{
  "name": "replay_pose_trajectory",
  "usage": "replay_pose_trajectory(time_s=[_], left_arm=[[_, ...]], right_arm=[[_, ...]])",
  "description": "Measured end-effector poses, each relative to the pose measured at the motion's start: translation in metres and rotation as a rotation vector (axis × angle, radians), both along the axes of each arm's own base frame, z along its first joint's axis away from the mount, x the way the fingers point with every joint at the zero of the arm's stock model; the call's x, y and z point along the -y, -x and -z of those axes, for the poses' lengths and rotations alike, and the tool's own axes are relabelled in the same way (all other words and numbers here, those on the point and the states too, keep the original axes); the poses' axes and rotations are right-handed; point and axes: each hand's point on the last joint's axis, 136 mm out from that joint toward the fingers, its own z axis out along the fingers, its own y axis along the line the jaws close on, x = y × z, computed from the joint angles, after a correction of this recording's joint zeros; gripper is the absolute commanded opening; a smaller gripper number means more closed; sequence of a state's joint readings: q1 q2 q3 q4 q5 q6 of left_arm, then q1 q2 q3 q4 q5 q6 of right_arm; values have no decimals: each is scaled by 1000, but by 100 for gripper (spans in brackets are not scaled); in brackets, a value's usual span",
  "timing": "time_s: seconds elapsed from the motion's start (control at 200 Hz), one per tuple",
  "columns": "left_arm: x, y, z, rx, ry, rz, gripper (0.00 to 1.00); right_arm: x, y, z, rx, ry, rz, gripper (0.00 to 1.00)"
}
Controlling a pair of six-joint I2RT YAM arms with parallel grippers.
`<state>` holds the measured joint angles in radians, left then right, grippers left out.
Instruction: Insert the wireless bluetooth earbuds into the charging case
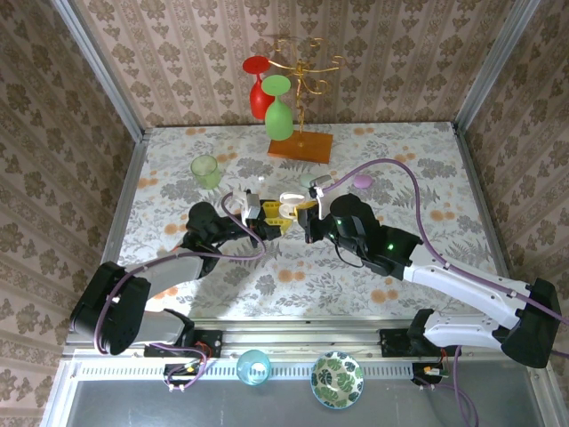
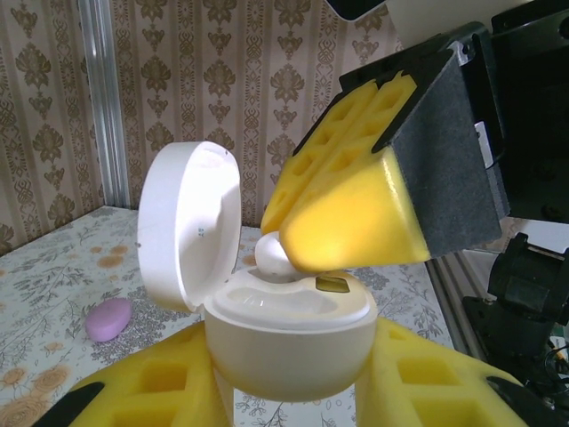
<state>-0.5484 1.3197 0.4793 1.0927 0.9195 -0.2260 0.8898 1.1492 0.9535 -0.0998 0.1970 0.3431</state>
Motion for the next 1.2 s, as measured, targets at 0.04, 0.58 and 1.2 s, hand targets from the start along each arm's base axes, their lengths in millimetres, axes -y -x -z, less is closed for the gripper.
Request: replay_pose_trajectory(time_s=[0.04,0.58,1.2], left_arm=[[0,0,0,0,0,0,26],[-1,0,-3,16,9,-1,26],[-19,5,-34,100,59,-65,26]], right_arm=[[0,0,0,-2,-2,-3,12],[15,6,-24,19,-89,21,51],[79,-62,49,-118,-216,314,54]])
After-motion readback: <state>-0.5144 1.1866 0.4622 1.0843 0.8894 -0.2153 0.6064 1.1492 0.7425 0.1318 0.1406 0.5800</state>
